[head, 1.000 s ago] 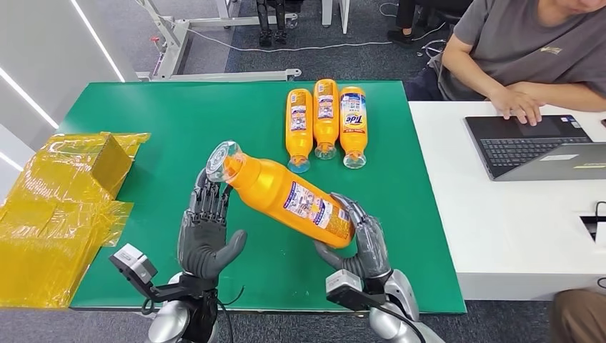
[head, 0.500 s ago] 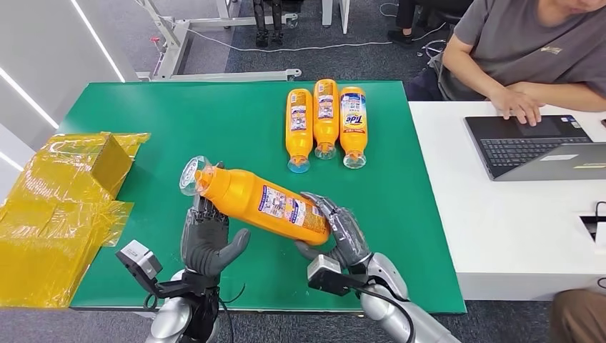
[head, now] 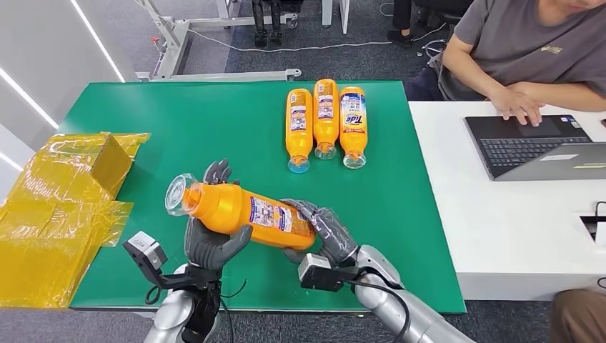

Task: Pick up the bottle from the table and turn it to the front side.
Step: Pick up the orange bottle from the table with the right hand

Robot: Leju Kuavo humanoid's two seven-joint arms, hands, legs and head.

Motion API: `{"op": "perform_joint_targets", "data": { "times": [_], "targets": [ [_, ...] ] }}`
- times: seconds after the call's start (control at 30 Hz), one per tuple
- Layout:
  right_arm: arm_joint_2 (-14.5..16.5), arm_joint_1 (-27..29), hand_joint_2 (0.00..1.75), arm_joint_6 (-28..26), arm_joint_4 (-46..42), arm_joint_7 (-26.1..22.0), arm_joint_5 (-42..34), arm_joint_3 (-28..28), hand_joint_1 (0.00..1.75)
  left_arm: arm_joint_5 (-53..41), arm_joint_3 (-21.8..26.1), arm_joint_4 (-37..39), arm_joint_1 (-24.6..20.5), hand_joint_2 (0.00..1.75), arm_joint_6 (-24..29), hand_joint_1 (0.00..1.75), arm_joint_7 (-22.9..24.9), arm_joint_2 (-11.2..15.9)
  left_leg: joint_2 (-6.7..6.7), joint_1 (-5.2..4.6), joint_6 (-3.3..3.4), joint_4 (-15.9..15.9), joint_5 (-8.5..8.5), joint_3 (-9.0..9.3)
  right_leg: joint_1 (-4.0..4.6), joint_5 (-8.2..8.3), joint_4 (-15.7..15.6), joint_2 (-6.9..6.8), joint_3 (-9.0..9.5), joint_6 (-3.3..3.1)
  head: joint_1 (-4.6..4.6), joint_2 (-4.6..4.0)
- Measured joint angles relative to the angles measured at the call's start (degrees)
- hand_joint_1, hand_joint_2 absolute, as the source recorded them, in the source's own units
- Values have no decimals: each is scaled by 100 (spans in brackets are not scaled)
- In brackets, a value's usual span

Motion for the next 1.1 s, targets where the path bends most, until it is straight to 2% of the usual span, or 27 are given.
{"op": "perform_joint_targets", "data": {
  "times": [0.27, 0.6, 0.63, 0.7, 0.73, 0.77, 0.83, 1.1],
  "targets": [
    [0, -69, 175, 306, 112, 62, 103, 98, 175, -309, 152, -11, 58, 175, 481, 0, 0, -42, 0, 0, 0, 0, 0, 0, 0, 0, 0, 0, 0, 0, -1, 0],
    [-41, 13, 175, 417, 157, 283, 394, 113, 175, -314, 526, -372, 290, 175, 640, 0, 0, -111, 4, 0, 0, 0, 0, 2, 0, 0, -1, 4, -1, 0, -1, 0],
    [-55, 41, 175, 421, 145, 307, 426, 113, 175, -322, 578, -425, 318, 175, 663, 29, 0, -120, 3, 0, 0, 0, 0, 1, 0, 0, -1, 3, -1, 0, -1, 0],
    [-84, 94, 175, 431, 106, 345, 477, 113, 175, -333, 667, -520, 361, 175, 659, 99, 0, -133, 2, 0, 0, 0, 0, 1, 0, 0, -1, 2, -1, 0, 0, 0],
    [-100, 117, 175, 437, 78, 365, 498, 113, 175, -324, 692, -555, 376, 175, 614, 143, 0, -134, 2, 0, 0, 0, 0, 1, 0, 0, -1, 3, -1, 0, -1, 0],
    [-116, 136, 175, 445, 46, 386, 516, 111, 175, -302, 705, -578, 386, 175, 541, 158, 0, -135, 3, 0, 0, 0, 0, 1, 0, 0, -1, 3, -1, 0, 0, 0],
    [-149, 168, 175, 460, -15, 432, 547, 107, 175, -236, 710, -595, 398, 175, 354, 175, 0, -136, 3, 0, 0, 0, 0, 1, 0, 0, -1, 3, -1, 0, 0, 0],
    [-208, 310, 175, 243, -166, 523, 591, 54, 175, 259, 665, -521, 377, 175, -411, 175, 0, -129, 3, 0, 0, 1, 0, 2, 0, 0, -2, 3, -1, 0, -1, 0]
  ]
}}
